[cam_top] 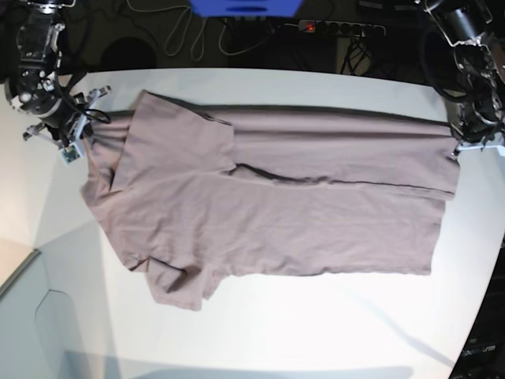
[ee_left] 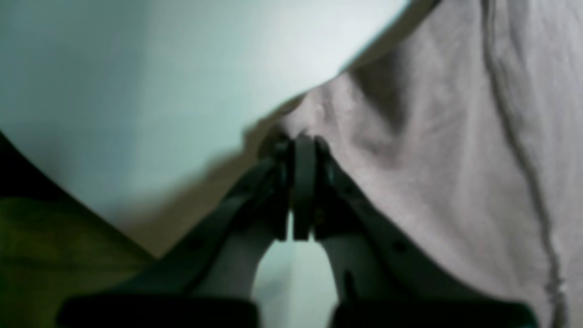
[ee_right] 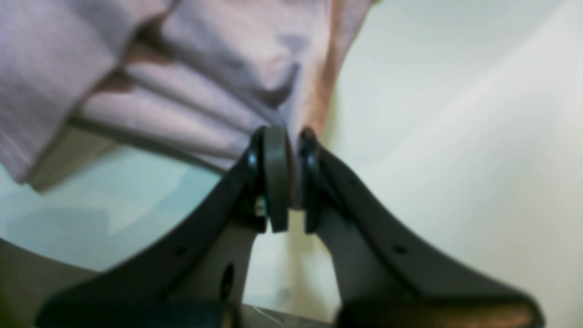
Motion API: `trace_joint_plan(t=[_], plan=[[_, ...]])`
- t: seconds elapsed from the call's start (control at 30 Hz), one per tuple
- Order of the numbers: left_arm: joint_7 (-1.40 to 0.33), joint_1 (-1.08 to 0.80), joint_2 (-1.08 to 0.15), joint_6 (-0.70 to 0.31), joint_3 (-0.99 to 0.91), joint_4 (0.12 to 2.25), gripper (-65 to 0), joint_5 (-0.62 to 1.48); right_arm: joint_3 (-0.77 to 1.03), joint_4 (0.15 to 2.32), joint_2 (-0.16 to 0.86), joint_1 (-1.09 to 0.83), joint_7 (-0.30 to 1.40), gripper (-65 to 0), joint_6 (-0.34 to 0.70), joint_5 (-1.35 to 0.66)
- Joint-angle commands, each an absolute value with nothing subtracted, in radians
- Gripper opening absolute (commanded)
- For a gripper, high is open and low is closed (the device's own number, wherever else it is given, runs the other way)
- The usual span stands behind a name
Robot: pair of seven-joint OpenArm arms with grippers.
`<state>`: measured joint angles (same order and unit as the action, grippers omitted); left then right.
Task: Layout the t-shirt on the table in an organized manner, then fold the t-shirt properly
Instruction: 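Lay the folded side down and release it with both grippers, then grasp the shirt collar corner with the right gripper and pull it outward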
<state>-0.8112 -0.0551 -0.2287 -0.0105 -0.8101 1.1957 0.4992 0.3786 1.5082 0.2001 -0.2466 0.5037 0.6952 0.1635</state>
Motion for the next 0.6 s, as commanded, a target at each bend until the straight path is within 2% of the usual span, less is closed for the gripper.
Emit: trace_joint_plan(t=[0.0, 0.23, 0.47, 0.57], plan=[[-0.785, -0.059, -0.243, -0.005, -0.832, 1.218, -65.0, 0.492, 0.398, 1.524, 0.208, -0.252, 0.483, -65.0, 0.698, 0.168], [-0.788, -0.073, -0.228, -0.007, -0.849, 1.245, -65.0, 0.492, 0.438, 1.524, 0.189, -0.275, 0.463, -63.7, 0.698, 0.168], [-0.796, -0.073, -0.228, -0.007, -0.848, 1.237, -65.0, 0.492, 0.541, 1.577, 0.133, -0.308, 0.456, -40.1, 0.698, 0.168], [-0.796, -0.073, -0.228, -0.007, -0.845, 1.236, -65.0, 0.492, 0.631, 1.646, 0.067, -0.309, 0.456, -35.6, 0.698, 0.166]])
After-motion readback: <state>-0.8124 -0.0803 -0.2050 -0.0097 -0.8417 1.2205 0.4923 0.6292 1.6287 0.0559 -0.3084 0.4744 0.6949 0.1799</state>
